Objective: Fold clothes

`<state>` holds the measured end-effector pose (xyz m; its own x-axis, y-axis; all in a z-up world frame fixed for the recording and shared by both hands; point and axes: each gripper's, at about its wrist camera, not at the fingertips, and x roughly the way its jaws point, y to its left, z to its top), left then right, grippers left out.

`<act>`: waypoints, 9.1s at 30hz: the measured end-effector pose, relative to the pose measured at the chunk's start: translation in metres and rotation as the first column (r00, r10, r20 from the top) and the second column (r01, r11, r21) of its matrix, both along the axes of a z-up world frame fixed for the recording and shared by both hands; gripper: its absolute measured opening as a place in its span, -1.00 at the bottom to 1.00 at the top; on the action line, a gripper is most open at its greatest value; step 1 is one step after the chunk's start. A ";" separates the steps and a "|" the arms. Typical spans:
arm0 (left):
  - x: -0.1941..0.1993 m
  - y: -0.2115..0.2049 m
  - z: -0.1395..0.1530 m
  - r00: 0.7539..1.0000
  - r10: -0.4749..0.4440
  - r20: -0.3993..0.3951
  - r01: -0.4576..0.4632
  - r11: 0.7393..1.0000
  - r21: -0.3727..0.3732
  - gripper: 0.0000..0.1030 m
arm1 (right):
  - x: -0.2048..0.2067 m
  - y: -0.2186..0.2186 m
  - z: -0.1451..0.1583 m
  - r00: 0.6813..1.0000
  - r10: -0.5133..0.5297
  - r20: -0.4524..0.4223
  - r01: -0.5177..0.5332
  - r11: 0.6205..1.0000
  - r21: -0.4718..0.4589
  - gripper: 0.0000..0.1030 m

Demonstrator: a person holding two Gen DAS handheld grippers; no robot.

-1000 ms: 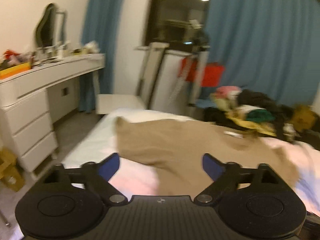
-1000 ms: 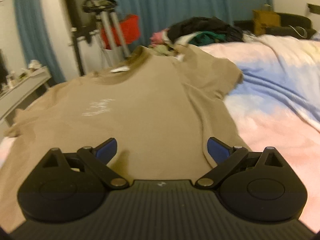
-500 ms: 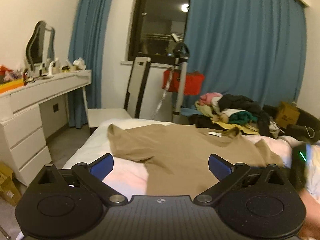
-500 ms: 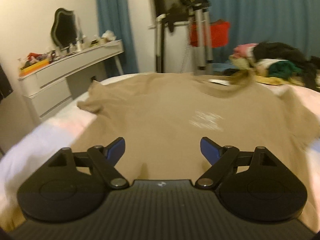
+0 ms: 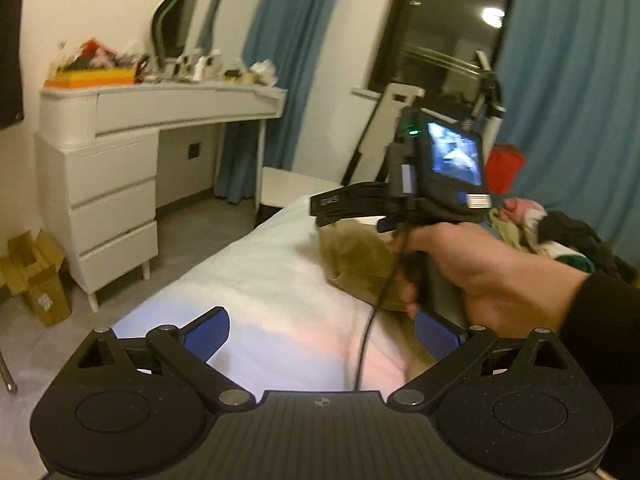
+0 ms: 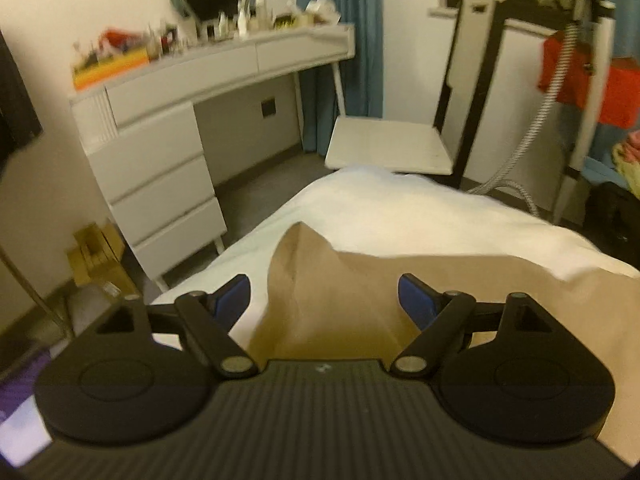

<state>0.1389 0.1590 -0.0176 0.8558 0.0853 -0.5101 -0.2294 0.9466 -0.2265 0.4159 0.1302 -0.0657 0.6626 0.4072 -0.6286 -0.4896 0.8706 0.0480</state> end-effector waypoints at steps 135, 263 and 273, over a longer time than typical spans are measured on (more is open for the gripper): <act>-0.189 -0.332 -0.072 0.259 -0.946 -0.195 0.935 0.296 -0.193 0.17 | -0.516 -0.485 0.048 0.470 -0.882 0.038 0.734 0.415 0.537 0.73; -0.140 -0.131 0.050 0.938 -0.292 -0.187 0.318 0.940 0.125 0.98 | -0.416 -0.335 0.041 0.780 -0.617 0.109 0.596 0.784 0.173 0.87; -0.262 -0.201 0.163 0.908 -0.310 -0.284 0.350 0.931 0.103 0.99 | -0.425 -0.382 0.038 0.705 -0.708 0.052 0.673 0.690 0.268 0.87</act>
